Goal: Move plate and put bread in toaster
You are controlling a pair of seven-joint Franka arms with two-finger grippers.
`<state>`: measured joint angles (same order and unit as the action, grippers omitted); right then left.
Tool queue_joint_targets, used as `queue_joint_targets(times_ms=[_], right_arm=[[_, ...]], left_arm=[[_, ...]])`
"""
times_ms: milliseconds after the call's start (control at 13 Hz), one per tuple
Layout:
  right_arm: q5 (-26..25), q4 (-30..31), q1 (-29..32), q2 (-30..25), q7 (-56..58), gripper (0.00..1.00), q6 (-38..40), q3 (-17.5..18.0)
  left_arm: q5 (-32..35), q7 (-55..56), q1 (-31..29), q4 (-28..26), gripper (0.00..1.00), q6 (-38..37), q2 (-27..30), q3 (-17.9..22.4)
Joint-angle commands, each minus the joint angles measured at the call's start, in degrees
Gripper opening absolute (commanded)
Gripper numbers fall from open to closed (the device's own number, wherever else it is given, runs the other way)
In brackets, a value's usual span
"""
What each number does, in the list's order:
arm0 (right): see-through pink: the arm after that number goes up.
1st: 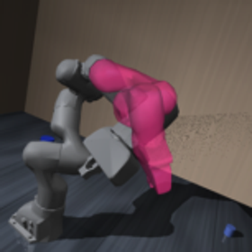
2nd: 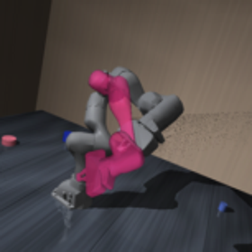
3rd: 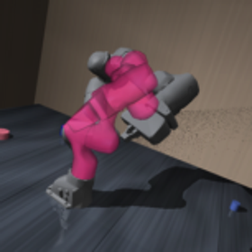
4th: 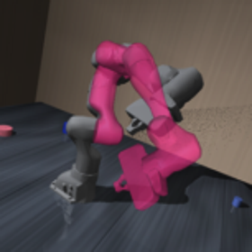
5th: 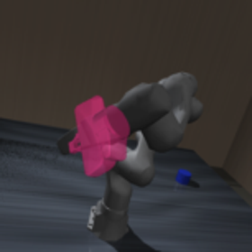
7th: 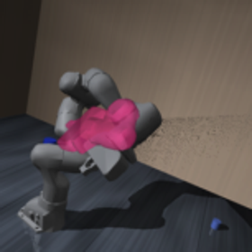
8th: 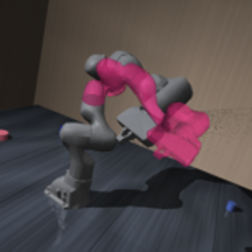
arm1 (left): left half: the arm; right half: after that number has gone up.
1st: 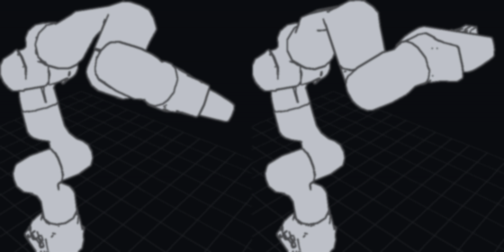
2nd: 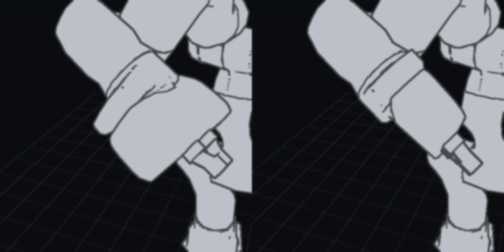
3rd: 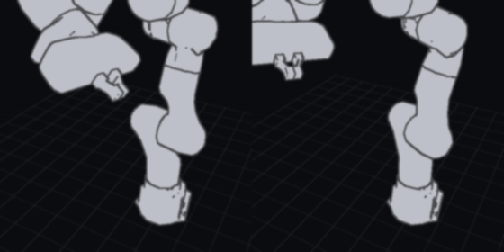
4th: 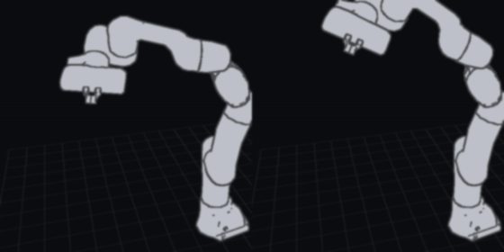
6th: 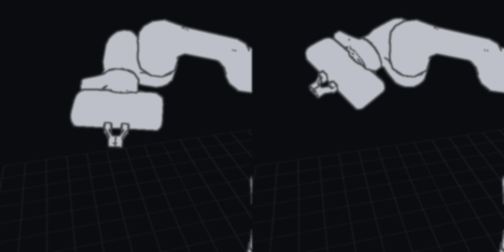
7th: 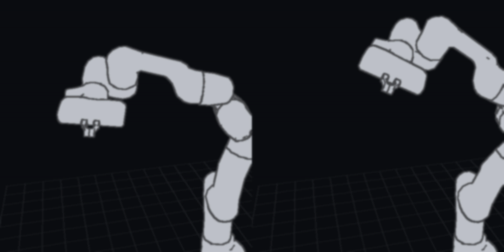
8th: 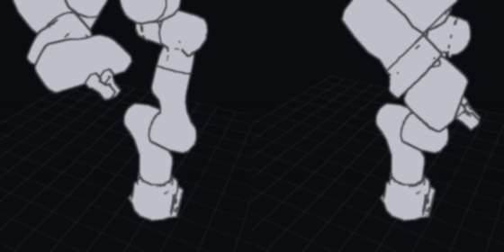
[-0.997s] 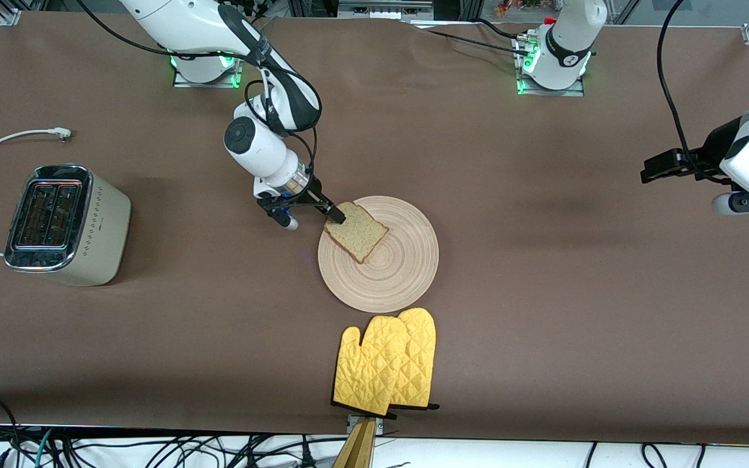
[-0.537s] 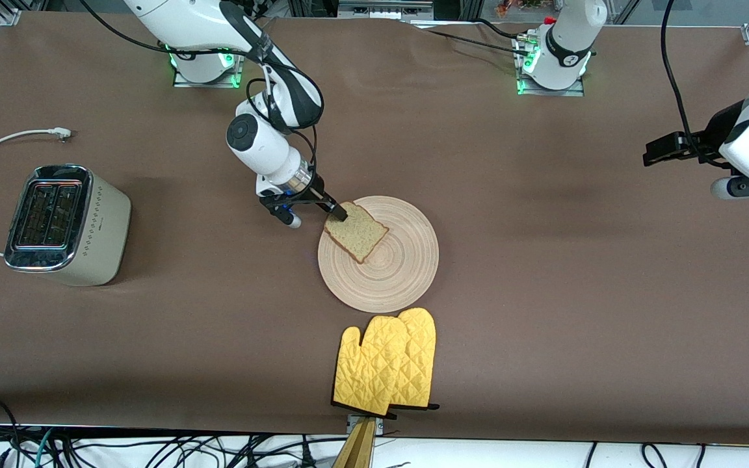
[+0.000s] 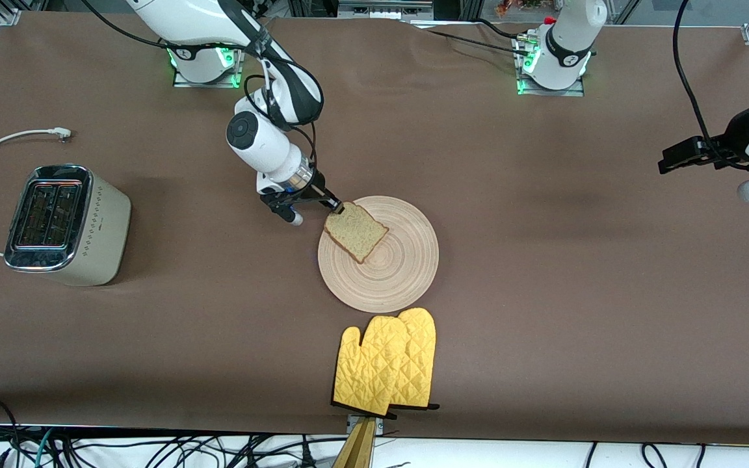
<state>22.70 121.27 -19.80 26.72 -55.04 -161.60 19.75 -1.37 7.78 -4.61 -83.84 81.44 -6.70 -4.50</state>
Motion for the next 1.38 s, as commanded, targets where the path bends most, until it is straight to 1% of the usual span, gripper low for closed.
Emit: queue_joint_targets(times_ms=[0, 77, 384, 460, 614, 690, 767, 997, 1151, 1304], right_arm=[[1.04, 0.37, -0.33, -1.23, -0.24, 0.05, 0.93, 0.02], [1.04, 0.37, -0.33, -1.23, -0.24, 0.00, 0.93, 0.02], [1.03, 0.37, -0.33, -1.23, -0.33, 0.00, 0.93, 0.02], [0.95, 0.29, -0.33, -1.40, -0.33, 0.00, 0.93, -0.07], [0.77, 0.11, -0.33, -2.89, 0.20, 0.00, 1.11, -0.15], [0.77, -0.24, -0.33, -3.85, 0.37, 0.00, 2.68, -0.42], [0.68, -1.37, -0.24, -4.65, 0.38, 0.00, 5.82, -0.85], [-0.98, -6.38, -0.24, -7.63, 0.46, 0.00, 18.38, -3.92], [-6.06, -10.33, -0.24, -9.22, 0.46, 0.00, 26.99, -5.68], [-10.98, -16.20, -0.24, -9.49, 0.55, 0.00, 36.57, -7.00]], left_arm=[[1.63, -0.22, -0.05, -0.10, 1.00, 2.92, 0.29, -0.77], [1.63, -0.22, -0.14, -0.27, 1.00, 3.63, -0.15, -0.95], [1.45, -0.31, -0.31, -0.63, 1.00, 4.78, -0.77, -0.95], [1.19, -0.31, -0.40, -0.63, 1.00, 6.70, -0.85, -0.95], [1.10, -0.31, -0.40, -0.71, 1.00, 7.16, -0.77, -0.95], [1.01, -0.31, -0.40, -0.98, 1.00, 7.15, -0.77, -0.95], [0.93, -0.14, -0.40, -1.15, 1.00, 7.15, -0.77, -0.95], [0.66, 0.39, -0.66, -1.15, 1.00, 6.28, -0.77, -0.95], [0.58, 0.39, -0.93, -1.33, 1.00, 6.19, -0.77, -1.04], [0.49, 0.39, -1.11, -1.68, 1.00, 6.10, -0.68, -1.04]])
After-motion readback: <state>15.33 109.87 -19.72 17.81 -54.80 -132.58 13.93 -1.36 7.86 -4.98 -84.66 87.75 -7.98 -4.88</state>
